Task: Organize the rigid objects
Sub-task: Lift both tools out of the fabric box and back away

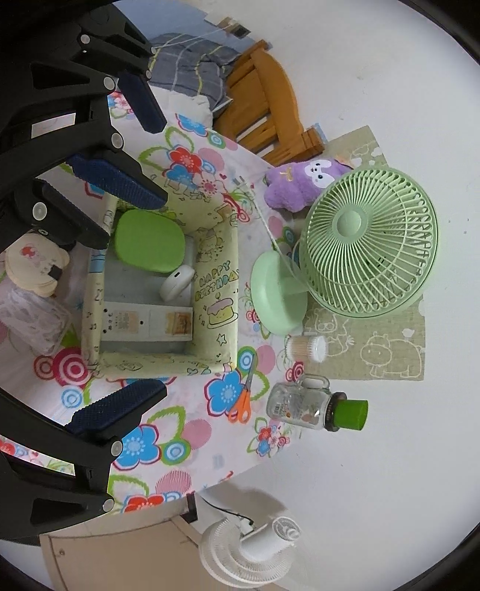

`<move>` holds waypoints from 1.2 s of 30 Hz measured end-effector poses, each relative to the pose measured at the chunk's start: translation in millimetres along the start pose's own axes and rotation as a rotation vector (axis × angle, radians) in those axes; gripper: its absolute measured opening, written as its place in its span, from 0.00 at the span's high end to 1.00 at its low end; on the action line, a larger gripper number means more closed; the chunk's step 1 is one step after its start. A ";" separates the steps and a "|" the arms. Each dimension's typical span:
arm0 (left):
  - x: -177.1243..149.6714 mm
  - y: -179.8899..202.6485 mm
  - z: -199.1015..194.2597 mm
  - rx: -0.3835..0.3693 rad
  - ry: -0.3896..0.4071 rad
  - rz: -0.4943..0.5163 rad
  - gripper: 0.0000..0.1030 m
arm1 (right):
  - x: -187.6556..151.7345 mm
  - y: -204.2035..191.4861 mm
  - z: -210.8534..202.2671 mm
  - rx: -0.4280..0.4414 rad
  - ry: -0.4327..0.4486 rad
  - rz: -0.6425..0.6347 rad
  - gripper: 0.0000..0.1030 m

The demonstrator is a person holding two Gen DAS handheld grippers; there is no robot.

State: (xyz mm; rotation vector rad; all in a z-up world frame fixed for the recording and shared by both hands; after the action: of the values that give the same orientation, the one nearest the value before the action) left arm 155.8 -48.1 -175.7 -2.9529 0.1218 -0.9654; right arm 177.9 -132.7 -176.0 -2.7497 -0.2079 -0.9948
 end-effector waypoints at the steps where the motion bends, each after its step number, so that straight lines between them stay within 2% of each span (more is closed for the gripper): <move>1: -0.8 0.1 -2.1 -0.001 0.001 0.001 0.05 | -0.7 -1.2 -3.7 -0.005 0.001 -0.004 0.08; 26: -31.4 0.8 -57.9 -0.024 0.023 -0.004 0.05 | -29.0 -12.6 -61.0 -0.029 -0.001 -0.010 0.08; 36: -47.0 9.5 -58.7 -0.047 0.006 0.012 0.05 | -46.5 -10.0 -67.6 -0.077 -0.021 -0.010 0.08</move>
State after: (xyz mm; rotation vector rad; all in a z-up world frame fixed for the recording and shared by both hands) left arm 82.7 -53.9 -156.5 -2.9886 0.1638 -0.9837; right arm 98.8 -142.3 -153.8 -2.8316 -0.1913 -0.9974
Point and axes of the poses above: each gripper's, at about its wrist camera, not at the fingertips, and z roughly the way its jaws point, y to its right, x to its top, the point moved 2 cm from there along z, roughly the way its jaws point, and after that the axes turned 3 degrees about x, right-handed, at the moved point
